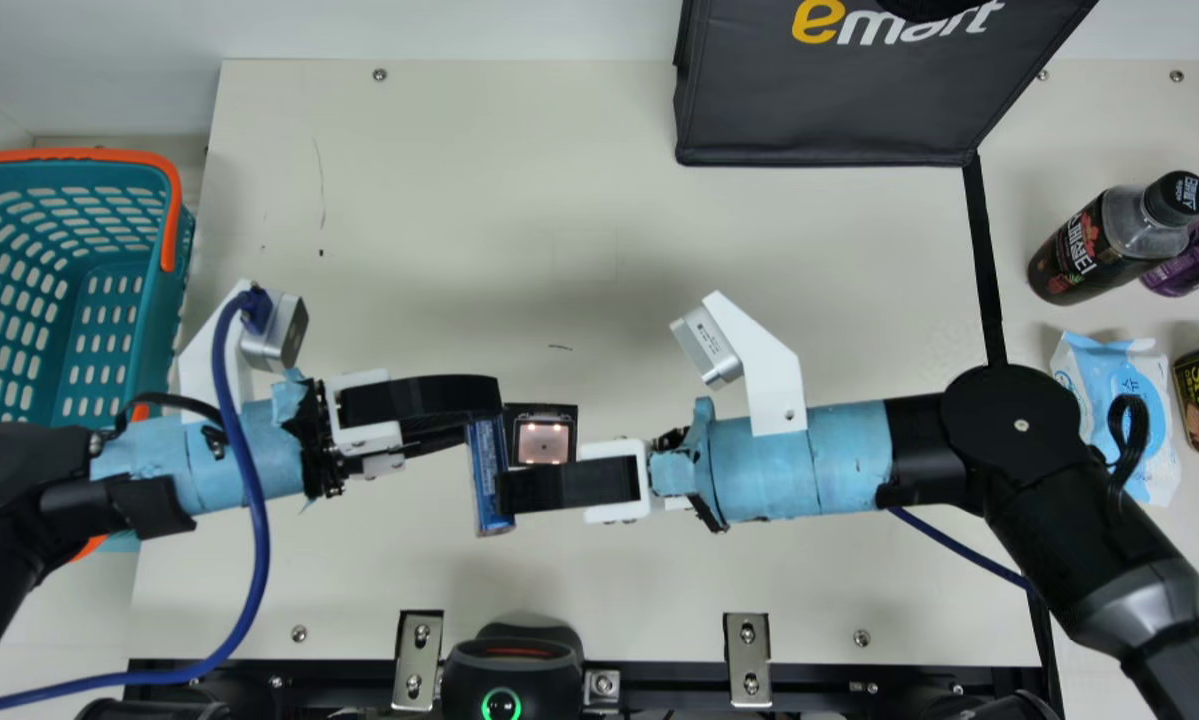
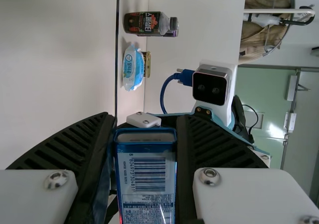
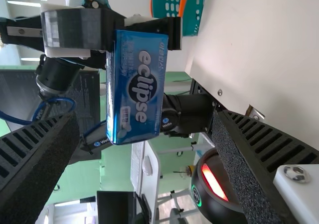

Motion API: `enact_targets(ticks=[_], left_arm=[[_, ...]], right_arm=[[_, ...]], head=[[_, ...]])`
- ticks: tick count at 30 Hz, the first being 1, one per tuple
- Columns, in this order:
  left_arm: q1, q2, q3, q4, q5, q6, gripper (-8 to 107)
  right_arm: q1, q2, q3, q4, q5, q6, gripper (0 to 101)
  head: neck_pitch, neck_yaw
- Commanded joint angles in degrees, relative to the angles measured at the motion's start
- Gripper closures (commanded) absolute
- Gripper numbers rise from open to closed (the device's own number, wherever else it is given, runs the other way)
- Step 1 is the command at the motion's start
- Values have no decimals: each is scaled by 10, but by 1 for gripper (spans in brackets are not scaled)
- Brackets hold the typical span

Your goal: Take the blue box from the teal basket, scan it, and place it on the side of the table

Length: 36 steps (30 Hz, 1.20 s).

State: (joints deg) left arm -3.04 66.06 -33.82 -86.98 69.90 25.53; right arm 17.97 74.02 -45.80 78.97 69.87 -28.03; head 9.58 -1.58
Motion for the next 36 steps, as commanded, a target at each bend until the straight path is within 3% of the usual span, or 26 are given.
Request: enact_targets(ticks=[1, 36], left_arm=[[0, 0, 0, 0, 0, 0, 107], [0, 0, 0, 0, 0, 0, 107]], right_arm=[[3, 3, -2, -4, 0, -1, 6], [54, 69, -62, 0, 0, 12, 6]], head=[[-17, 0], [-17, 0]])
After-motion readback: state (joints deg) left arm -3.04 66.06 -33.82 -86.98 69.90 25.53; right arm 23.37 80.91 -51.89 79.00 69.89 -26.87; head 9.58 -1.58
